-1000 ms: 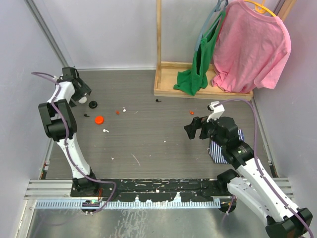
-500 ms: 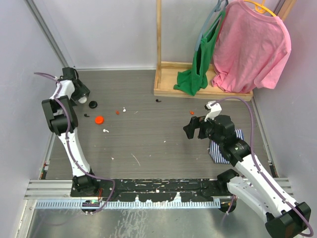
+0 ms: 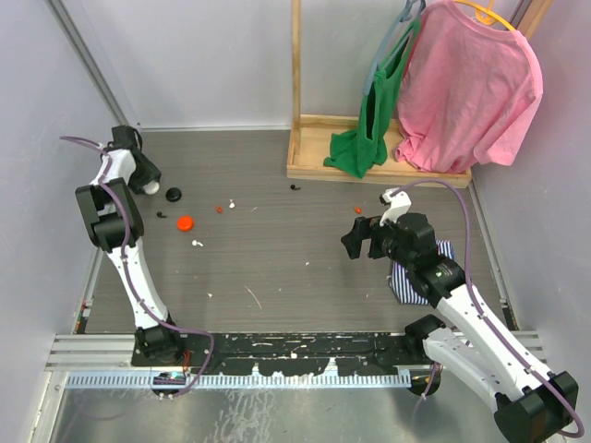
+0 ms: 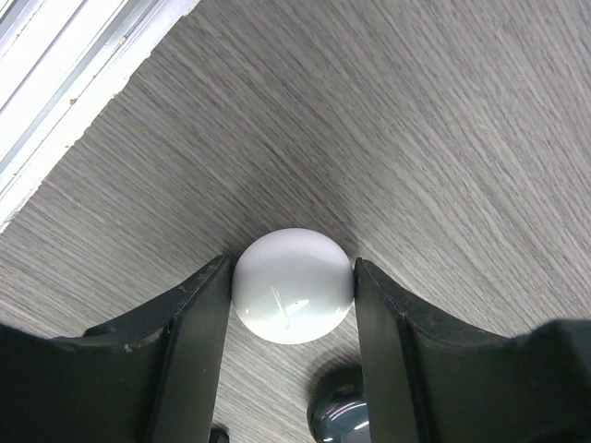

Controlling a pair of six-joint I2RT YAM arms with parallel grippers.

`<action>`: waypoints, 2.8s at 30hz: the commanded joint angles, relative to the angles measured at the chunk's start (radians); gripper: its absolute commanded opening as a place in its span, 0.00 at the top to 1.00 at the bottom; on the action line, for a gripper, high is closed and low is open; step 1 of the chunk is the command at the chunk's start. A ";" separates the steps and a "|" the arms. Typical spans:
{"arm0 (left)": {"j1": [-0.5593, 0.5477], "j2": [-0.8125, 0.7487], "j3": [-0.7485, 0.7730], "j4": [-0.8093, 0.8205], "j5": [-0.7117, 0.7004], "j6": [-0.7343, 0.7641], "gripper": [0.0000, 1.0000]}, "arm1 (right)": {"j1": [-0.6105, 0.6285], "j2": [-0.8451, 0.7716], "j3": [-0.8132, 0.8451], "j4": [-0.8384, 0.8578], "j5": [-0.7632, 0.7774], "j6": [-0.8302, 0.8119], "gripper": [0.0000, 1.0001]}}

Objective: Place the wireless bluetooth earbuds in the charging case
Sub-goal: Pick up the charging case at the center of the board.

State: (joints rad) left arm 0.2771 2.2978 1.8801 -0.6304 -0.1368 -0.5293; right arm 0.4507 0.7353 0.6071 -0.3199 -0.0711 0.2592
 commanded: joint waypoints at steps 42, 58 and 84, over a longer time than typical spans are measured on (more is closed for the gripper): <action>-0.459 -0.968 -0.759 0.129 0.030 0.118 0.55 | 0.006 -0.052 0.007 0.241 -0.149 0.029 0.00; -0.812 -1.205 -1.001 0.395 0.054 0.357 0.54 | 0.005 0.163 0.040 0.401 -0.307 0.118 0.00; -1.131 -1.164 -1.011 0.502 0.312 0.852 0.53 | 0.049 0.408 -0.002 0.827 -0.573 0.418 0.15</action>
State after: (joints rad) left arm -0.8406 1.1393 0.8539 -0.2157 0.0986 0.2489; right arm 0.4728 1.1225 0.5934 0.3870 -0.6056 0.6304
